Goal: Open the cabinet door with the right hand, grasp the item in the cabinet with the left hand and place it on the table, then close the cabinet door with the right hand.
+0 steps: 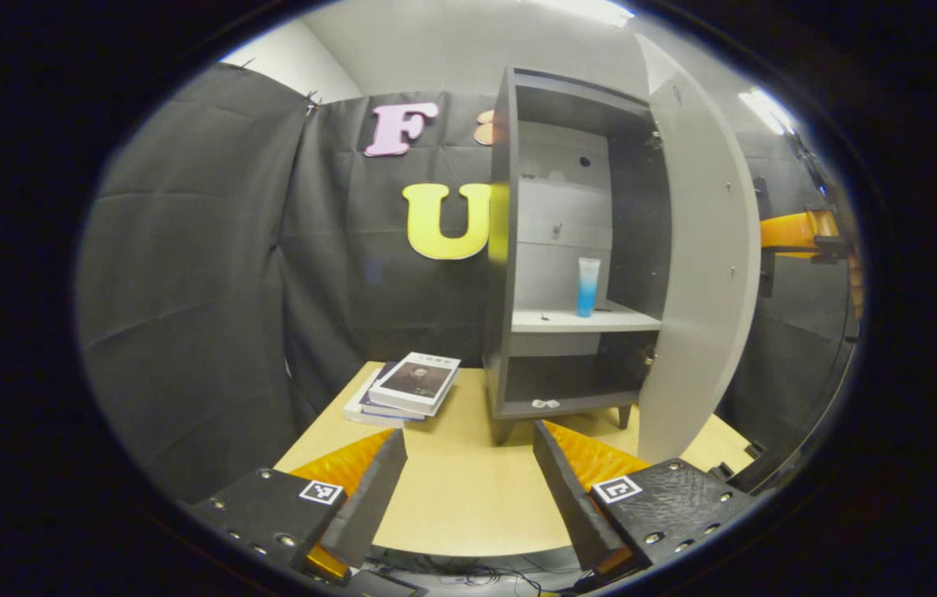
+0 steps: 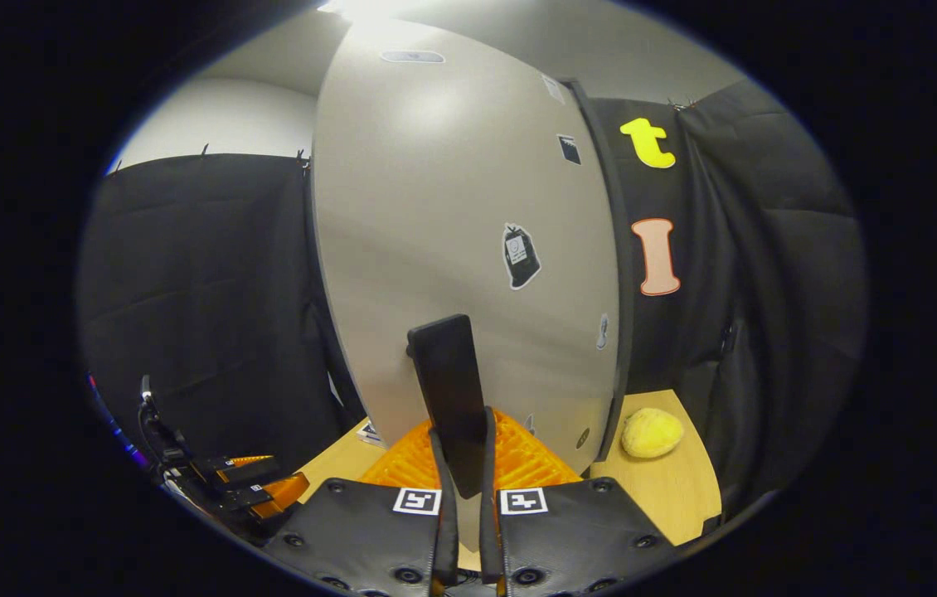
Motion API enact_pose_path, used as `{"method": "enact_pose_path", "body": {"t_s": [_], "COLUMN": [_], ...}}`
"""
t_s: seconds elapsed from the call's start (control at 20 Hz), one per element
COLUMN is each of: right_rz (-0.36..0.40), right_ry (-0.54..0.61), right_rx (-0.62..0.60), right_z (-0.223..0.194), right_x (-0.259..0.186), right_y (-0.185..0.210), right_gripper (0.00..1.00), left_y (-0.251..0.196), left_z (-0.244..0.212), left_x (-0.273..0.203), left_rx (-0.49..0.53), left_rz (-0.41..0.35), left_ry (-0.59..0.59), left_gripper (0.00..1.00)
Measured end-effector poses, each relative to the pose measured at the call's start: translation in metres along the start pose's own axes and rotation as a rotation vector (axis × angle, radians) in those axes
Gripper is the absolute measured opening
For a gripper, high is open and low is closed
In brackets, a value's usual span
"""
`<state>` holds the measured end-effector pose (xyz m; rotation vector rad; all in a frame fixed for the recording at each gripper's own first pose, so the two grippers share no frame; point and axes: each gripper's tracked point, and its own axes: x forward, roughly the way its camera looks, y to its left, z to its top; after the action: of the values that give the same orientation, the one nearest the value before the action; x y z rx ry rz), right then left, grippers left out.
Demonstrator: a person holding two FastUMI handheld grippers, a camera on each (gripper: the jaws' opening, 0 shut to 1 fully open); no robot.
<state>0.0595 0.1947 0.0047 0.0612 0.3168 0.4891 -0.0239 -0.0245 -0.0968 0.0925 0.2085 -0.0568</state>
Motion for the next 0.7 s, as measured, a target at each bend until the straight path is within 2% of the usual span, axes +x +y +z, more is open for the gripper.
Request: {"method": "enact_pose_path", "body": {"t_s": [0.25, 0.4, 0.55, 0.7], "right_rz": [-0.057, -0.082, -0.118, -0.185], "right_ry": [-0.037, -0.039, -0.054, 0.012], "right_rx": [-0.023, -0.007, 0.018, -0.011], "right_z": [0.003, 0.003, 0.003, -0.012], "right_x": [-0.008, -0.011, -0.014, -0.023], "right_y": [-0.014, -0.025, -0.032, -0.051], "right_gripper": [0.1, 0.11, 0.09, 0.1], "left_y": [-0.022, -0.041, -0.059, -0.073], "left_z": [-0.001, -0.006, -0.008, -0.006], "left_x": [0.007, 0.012, 0.018, 0.021], "left_rx": [0.02, 0.027, 0.023, 0.024], "left_rz": [-0.028, -0.061, -0.088, -0.097], "left_ry": [0.012, 0.025, 0.036, 0.04], "left_gripper": [0.93, 0.93, 0.93, 0.93]}}
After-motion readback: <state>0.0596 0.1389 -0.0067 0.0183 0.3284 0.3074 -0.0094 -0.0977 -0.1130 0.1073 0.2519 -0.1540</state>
